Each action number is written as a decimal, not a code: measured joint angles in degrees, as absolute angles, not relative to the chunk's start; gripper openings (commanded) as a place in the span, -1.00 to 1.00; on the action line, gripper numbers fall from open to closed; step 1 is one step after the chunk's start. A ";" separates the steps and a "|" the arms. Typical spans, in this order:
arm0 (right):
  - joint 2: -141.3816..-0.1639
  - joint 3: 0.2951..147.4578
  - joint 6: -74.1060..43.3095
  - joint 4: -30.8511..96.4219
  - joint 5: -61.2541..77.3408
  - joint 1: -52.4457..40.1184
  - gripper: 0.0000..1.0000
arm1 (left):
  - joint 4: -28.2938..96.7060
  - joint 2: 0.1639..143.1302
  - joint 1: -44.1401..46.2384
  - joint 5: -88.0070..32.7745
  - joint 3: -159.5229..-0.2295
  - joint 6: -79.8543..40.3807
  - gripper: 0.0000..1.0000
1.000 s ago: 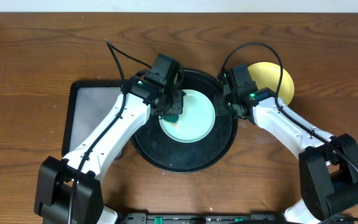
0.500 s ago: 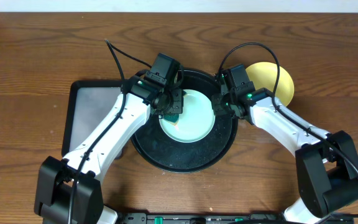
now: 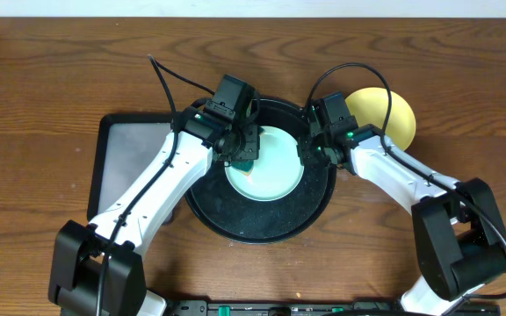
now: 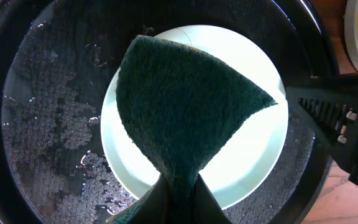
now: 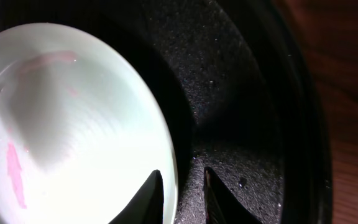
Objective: Clean dirty plates on tray and stack at the side
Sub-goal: 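Scrub the mint plate with the sponge while the right gripper holds its rim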
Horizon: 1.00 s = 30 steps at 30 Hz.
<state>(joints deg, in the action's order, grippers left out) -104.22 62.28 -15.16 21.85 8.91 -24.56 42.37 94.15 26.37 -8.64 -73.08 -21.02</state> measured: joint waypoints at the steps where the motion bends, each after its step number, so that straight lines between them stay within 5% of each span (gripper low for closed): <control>1: -104.38 62.28 -15.16 21.78 9.26 -24.56 -0.63 | 42.37 94.15 26.37 -8.64 -73.08 -21.02 -0.83; 20: -106.67 62.28 -15.94 21.21 10.72 -24.56 -0.97 | 42.35 94.15 26.37 -7.40 -73.08 -21.02 -0.83; 30: -106.67 62.28 -19.35 21.08 11.29 -24.56 -0.98 | 40.69 94.15 26.37 -6.39 -73.08 -20.75 -0.83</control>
<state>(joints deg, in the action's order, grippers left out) -106.67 62.28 -19.35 21.08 11.29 -24.56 40.69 94.15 26.37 -6.39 -73.08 -20.75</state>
